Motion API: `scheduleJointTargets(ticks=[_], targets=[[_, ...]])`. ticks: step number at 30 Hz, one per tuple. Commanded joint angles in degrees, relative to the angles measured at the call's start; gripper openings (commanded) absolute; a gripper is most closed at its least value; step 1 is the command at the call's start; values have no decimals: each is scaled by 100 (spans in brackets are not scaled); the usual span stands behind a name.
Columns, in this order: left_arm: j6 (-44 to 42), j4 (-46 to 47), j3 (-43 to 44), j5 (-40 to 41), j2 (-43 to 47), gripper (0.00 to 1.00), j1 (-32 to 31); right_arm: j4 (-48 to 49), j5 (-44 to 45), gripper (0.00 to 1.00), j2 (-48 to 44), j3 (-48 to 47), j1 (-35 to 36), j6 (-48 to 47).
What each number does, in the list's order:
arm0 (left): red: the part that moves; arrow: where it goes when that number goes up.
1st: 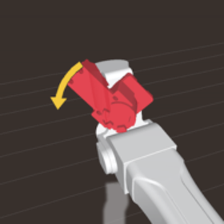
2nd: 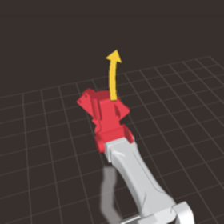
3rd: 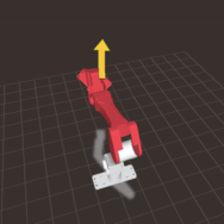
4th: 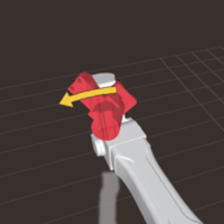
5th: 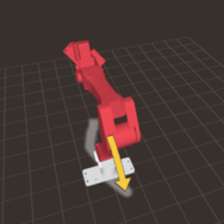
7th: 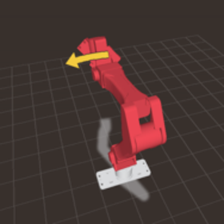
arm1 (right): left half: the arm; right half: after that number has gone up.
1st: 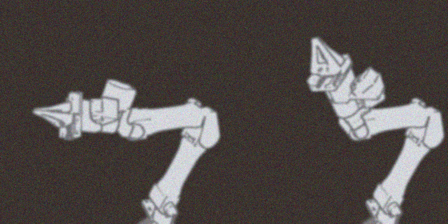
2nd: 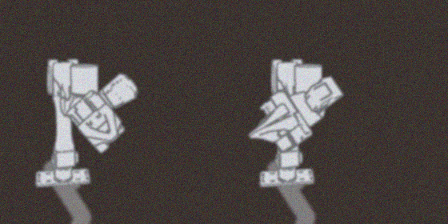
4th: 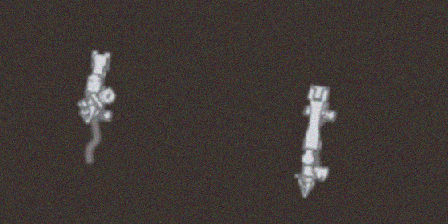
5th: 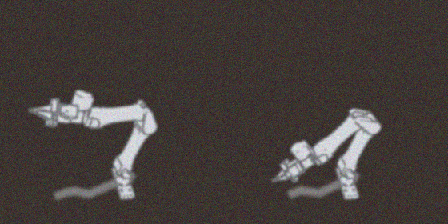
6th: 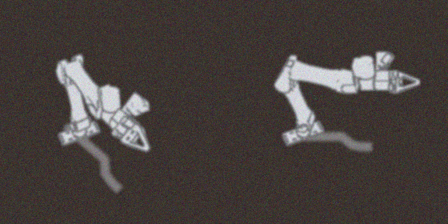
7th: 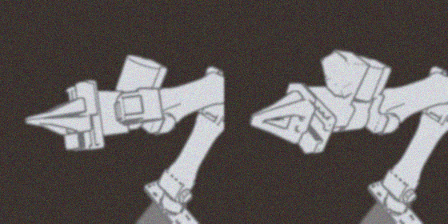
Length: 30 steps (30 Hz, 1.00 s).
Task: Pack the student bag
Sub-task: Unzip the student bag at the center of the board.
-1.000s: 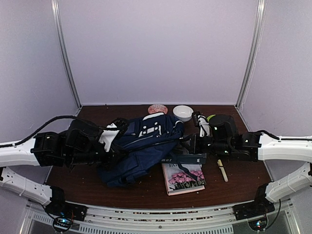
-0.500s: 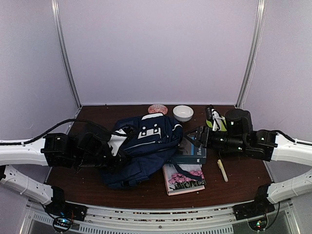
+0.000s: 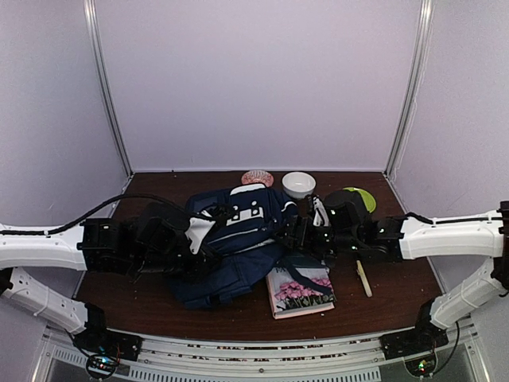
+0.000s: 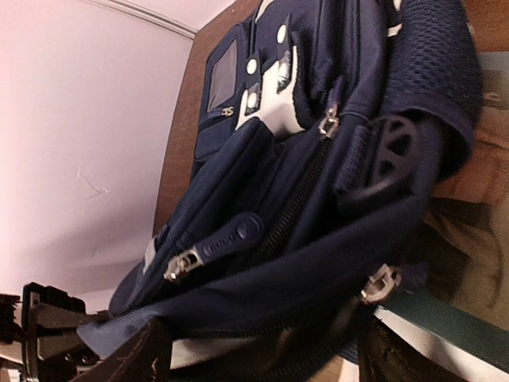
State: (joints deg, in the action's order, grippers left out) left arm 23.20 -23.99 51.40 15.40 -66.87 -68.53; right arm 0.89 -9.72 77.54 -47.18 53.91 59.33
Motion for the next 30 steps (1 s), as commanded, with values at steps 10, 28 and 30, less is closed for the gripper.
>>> scheduleJointTargets(ticks=[10,28,30], targets=[[316,557,-255,530,709,0,-18,366,-1100,60,1762,-2348,67,102],[670,-104,19,1320,205,0,426,-1681,-585,76,2642,-4439,186,-1606],[683,-55,106,1060,-7,0,683,-1882,-501,78,2445,-4381,107,-1751]])
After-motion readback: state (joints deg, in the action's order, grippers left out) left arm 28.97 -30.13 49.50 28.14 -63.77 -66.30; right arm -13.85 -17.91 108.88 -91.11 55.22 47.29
